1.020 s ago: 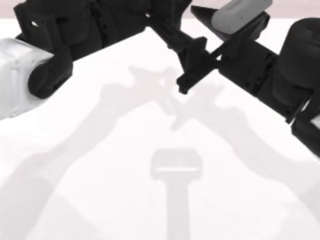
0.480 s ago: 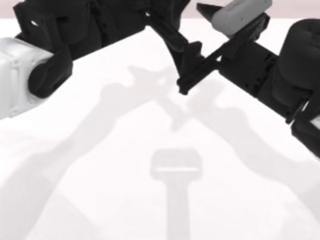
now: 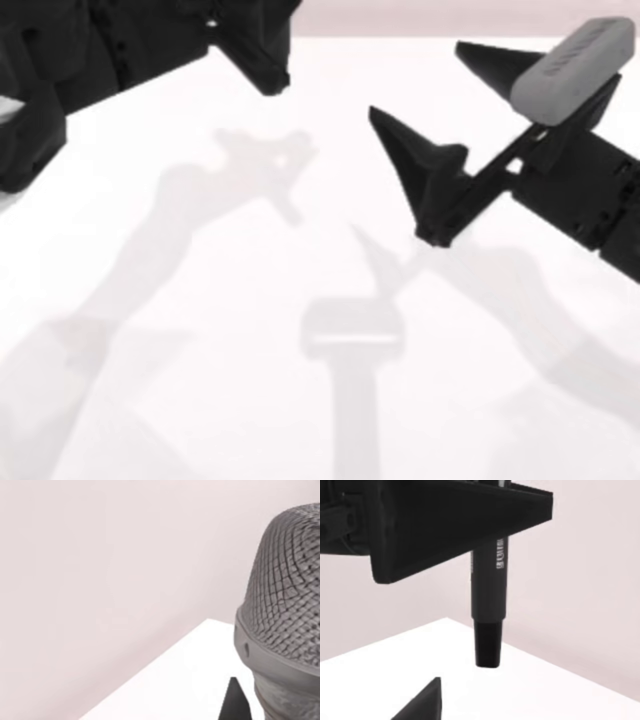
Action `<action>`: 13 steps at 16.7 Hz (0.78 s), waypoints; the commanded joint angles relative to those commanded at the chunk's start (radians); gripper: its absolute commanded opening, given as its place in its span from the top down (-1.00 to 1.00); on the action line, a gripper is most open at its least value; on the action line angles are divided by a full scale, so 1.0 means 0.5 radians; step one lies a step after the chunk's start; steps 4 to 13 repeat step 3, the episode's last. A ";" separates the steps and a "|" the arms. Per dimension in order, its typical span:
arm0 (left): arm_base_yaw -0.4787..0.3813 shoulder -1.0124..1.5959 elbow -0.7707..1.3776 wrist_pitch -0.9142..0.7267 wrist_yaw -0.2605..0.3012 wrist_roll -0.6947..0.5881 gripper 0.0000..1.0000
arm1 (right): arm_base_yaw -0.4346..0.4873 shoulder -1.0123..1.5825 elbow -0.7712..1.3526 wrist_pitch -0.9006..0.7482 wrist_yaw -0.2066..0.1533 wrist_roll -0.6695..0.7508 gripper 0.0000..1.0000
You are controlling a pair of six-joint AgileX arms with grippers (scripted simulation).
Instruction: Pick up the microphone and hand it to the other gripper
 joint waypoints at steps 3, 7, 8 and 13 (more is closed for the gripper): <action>0.055 -0.027 -0.026 -0.004 0.050 0.015 1.00 | -0.009 -0.078 -0.074 -0.013 -0.018 0.001 -1.00; 0.055 -0.027 -0.026 -0.004 0.050 0.015 1.00 | -0.009 -0.078 -0.074 -0.013 -0.018 0.001 -1.00; 0.055 -0.027 -0.026 -0.004 0.050 0.015 1.00 | -0.009 -0.078 -0.074 -0.013 -0.018 0.001 -1.00; 0.055 -0.027 -0.026 -0.004 0.050 0.015 1.00 | -0.009 -0.078 -0.074 -0.013 -0.018 0.001 -1.00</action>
